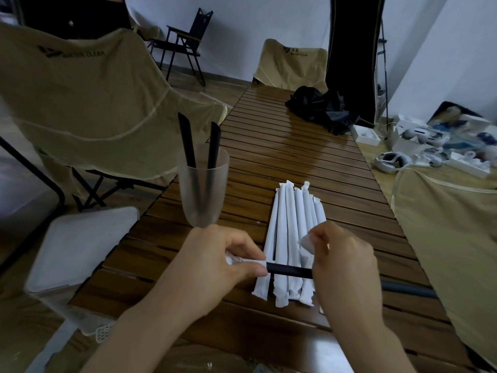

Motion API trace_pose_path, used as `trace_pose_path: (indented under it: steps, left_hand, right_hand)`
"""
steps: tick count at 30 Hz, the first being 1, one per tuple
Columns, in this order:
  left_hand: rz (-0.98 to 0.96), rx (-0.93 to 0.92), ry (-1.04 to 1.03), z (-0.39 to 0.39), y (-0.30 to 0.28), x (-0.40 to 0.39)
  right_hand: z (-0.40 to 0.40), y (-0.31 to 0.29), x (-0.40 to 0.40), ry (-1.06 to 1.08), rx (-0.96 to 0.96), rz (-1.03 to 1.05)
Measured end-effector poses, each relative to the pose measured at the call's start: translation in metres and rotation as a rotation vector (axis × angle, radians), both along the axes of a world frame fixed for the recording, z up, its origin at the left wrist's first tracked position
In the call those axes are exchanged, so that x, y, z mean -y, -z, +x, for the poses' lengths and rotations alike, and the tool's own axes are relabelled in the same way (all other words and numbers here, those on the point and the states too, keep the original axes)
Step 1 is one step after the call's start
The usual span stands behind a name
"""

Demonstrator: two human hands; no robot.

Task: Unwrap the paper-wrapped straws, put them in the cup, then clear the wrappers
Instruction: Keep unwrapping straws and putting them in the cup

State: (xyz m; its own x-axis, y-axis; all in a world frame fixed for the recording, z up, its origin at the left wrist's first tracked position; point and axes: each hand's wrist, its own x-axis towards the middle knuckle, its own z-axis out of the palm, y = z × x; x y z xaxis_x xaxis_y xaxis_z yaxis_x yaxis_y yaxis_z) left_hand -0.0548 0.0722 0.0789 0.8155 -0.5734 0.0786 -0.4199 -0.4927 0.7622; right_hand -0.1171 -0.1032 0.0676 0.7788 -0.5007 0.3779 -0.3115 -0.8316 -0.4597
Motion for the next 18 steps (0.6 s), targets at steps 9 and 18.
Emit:
trace_pose_path:
  steps: [9,18]
  left_hand:
    - [0.075,0.02,-0.014,0.005,0.013,-0.002]
    - [0.066,-0.016,-0.047,0.016,0.012,-0.016]
  right_hand:
    - [-0.005,0.002,0.013,0.077,-0.088,-0.096]
    - [-0.003,-0.005,0.005,-0.423,-0.091,-0.081]
